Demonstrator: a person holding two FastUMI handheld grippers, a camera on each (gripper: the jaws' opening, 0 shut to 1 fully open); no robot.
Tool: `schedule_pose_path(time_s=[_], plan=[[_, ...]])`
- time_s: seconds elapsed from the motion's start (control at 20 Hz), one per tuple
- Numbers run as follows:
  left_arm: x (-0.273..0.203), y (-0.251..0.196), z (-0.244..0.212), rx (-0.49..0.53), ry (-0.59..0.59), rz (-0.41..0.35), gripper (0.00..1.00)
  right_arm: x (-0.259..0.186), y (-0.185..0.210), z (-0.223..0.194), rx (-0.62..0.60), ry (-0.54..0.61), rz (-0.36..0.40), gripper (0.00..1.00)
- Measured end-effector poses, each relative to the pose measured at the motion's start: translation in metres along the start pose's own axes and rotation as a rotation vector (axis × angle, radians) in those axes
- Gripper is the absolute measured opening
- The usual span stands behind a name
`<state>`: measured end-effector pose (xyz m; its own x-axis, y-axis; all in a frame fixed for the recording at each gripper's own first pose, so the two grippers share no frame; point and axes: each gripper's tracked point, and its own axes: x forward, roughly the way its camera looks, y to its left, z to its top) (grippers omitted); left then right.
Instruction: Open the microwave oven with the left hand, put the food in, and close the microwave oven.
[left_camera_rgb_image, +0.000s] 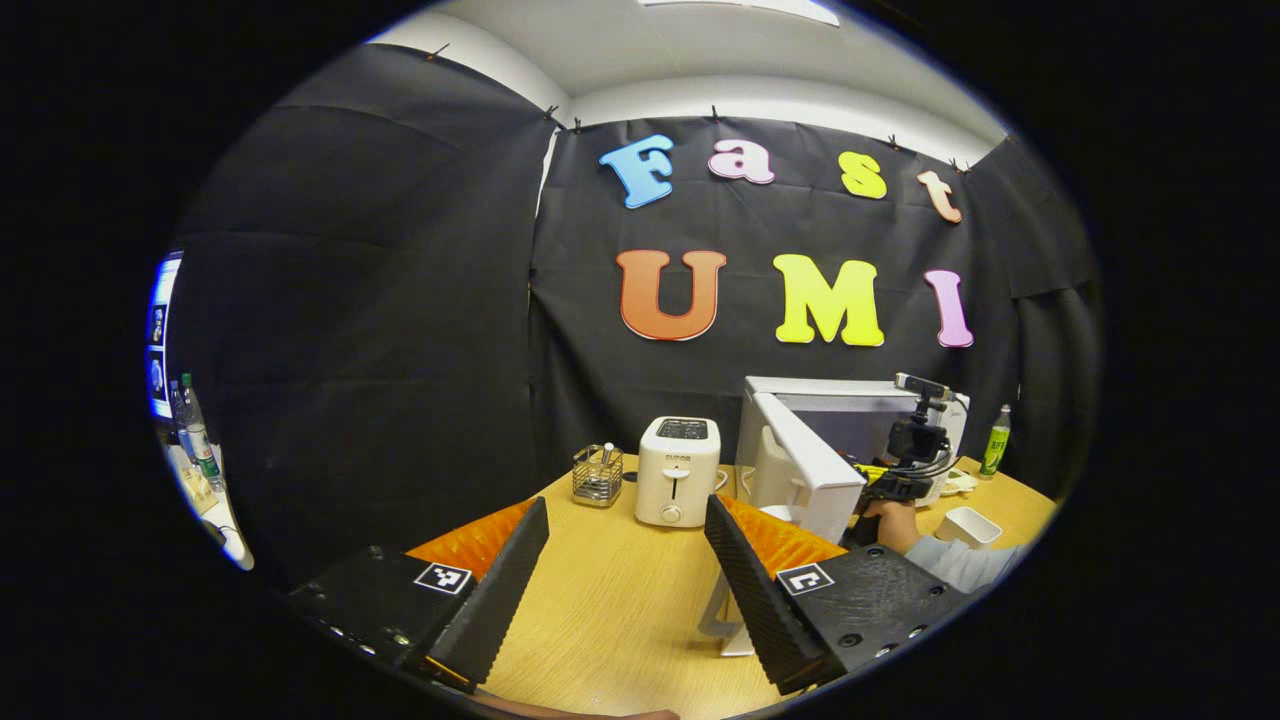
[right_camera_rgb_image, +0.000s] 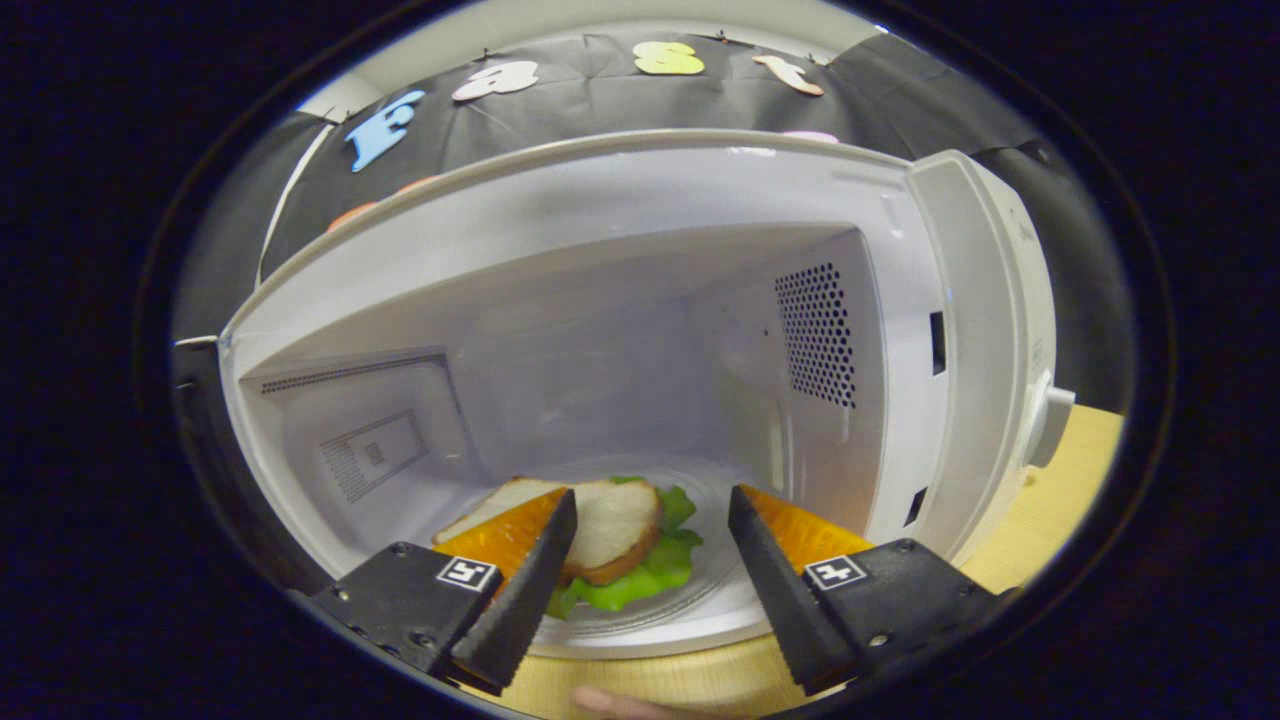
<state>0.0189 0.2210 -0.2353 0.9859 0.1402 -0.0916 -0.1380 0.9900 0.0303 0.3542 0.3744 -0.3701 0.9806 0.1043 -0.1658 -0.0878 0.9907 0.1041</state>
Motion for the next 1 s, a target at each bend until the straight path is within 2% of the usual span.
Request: schedule_pose_path(time_s=[0.05,0.1,0.15,0.2,0.25,0.3,0.35,0.4,0.45,0.5,0.55,0.6,0.65,0.7,0.75,0.8,0.85,0.9,1.0], plan=[[0.001,0.002,-0.001,0.009,-0.007,-0.003,0.95,-0.009,0.008,0.002,-0.019,-0.003,0.025,1.00],[0.002,0.003,-0.003,0.021,-0.014,-0.007,0.95,-0.017,0.012,0.005,-0.028,-0.009,0.042,0.92],[0.003,0.002,-0.003,0.037,-0.025,-0.009,0.95,-0.027,0.014,0.009,-0.037,-0.015,0.059,0.92],[0.006,0.003,-0.006,0.057,-0.028,-0.009,0.83,-0.036,0.014,0.012,-0.038,-0.015,0.062,1.00],[0.010,0.004,-0.010,0.079,-0.032,-0.009,0.95,-0.045,0.014,0.014,-0.038,-0.010,0.073,0.99],[0.012,0.003,-0.011,0.091,-0.032,-0.013,0.95,-0.054,0.014,0.014,-0.038,0.000,0.083,1.00],[0.015,-0.002,-0.014,0.087,-0.025,-0.035,0.83,-0.065,0.013,0.014,-0.043,0.015,0.098,1.00],[0.015,-0.008,-0.019,0.069,-0.012,-0.059,0.93,-0.078,0.010,0.015,-0.055,0.030,0.111,1.00],[0.016,-0.010,-0.021,0.048,-0.006,-0.069,0.91,-0.091,0.003,0.016,-0.066,0.045,0.115,1.00],[0.016,-0.009,-0.023,0.028,0.003,-0.066,0.79,-0.106,-0.003,0.021,-0.071,0.049,0.128,0.92],[0.018,-0.005,-0.025,0.003,0.010,-0.062,0.65,-0.123,-0.007,0.028,-0.077,0.053,0.148,0.92],[0.016,-0.003,-0.025,-0.023,0.011,-0.064,0.60,-0.139,-0.011,0.035,-0.077,0.055,0.169,1.00],[0.017,0.001,-0.022,-0.041,-0.002,-0.055,0.41,-0.157,-0.018,0.044,-0.075,0.056,0.180,1.00],[0.017,0.004,-0.020,-0.056,-0.012,-0.055,0.29,-0.173,-0.024,0.054,-0.074,0.051,0.190,0.99],[0.019,0.004,-0.020,-0.070,-0.013,-0.063,0.16,-0.191,-0.031,0.065,-0.081,0.045,0.194,0.92],[0.020,0.001,-0.022,-0.085,-0.009,-0.085,0.08,-0.207,-0.037,0.076,-0.093,0.034,0.194,0.92],[0.026,-0.001,-0.022,-0.094,-0.011,-0.098,0.07,-0.223,-0.043,0.086,-0.110,0.027,0.194,1.00],[0.029,-0.004,-0.024,-0.094,-0.007,-0.115,0.00,-0.240,-0.048,0.096,-0.128,0.024,0.199,1.00],[0.024,-0.013,-0.029,-0.057,0.003,-0.148,0.00,-0.274,-0.058,0.113,-0.156,0.020,0.204,0.99]])
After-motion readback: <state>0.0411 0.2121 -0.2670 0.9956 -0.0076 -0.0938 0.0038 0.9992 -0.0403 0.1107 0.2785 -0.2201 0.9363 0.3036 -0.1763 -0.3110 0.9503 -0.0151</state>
